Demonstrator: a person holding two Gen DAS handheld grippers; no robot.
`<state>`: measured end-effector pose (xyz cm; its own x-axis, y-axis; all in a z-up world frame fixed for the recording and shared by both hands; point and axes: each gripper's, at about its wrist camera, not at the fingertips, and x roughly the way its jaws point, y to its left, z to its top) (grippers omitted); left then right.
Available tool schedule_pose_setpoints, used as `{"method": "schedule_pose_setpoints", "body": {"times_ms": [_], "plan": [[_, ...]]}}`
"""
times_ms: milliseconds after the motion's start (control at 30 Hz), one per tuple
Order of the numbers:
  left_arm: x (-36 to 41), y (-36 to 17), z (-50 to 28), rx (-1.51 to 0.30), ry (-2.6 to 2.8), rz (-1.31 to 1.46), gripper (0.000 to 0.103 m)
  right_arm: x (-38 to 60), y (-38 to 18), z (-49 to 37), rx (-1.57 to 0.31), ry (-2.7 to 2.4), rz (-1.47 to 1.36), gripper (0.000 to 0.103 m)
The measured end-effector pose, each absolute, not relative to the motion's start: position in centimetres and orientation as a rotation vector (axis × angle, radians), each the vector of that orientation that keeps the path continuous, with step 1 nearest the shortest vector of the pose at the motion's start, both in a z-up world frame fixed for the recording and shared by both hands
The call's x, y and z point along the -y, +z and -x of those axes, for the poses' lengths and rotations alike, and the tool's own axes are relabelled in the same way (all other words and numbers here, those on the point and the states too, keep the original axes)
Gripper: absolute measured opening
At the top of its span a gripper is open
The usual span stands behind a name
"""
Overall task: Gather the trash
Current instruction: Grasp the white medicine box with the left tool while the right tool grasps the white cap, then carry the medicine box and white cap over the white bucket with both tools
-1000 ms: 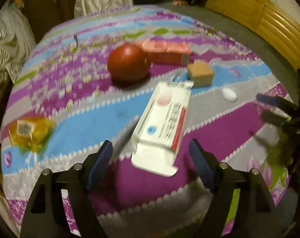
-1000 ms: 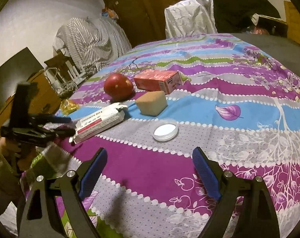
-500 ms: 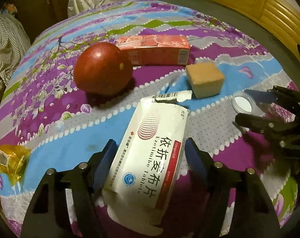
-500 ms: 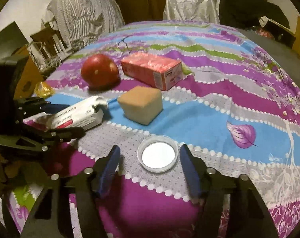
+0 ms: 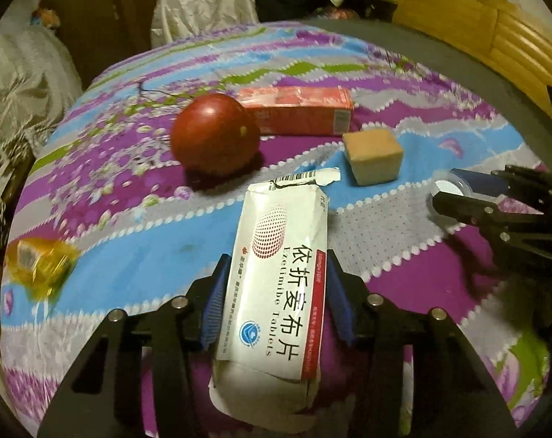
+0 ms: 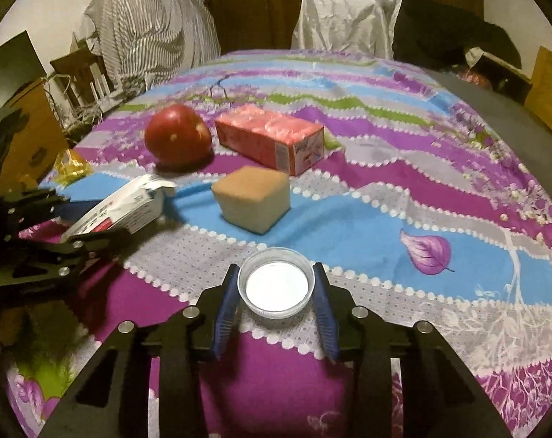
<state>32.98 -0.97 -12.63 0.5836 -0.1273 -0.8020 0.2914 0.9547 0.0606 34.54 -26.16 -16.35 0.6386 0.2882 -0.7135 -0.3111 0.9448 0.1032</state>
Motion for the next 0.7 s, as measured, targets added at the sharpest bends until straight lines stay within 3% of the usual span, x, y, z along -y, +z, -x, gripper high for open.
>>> {"method": "schedule_pose_setpoints", "body": {"times_ms": [700], "plan": [[-2.3, 0.1, -15.6, -0.383, 0.038, -0.012, 0.052, 24.1, -3.1, -15.6, -0.307, 0.212, 0.014, 0.041]]}}
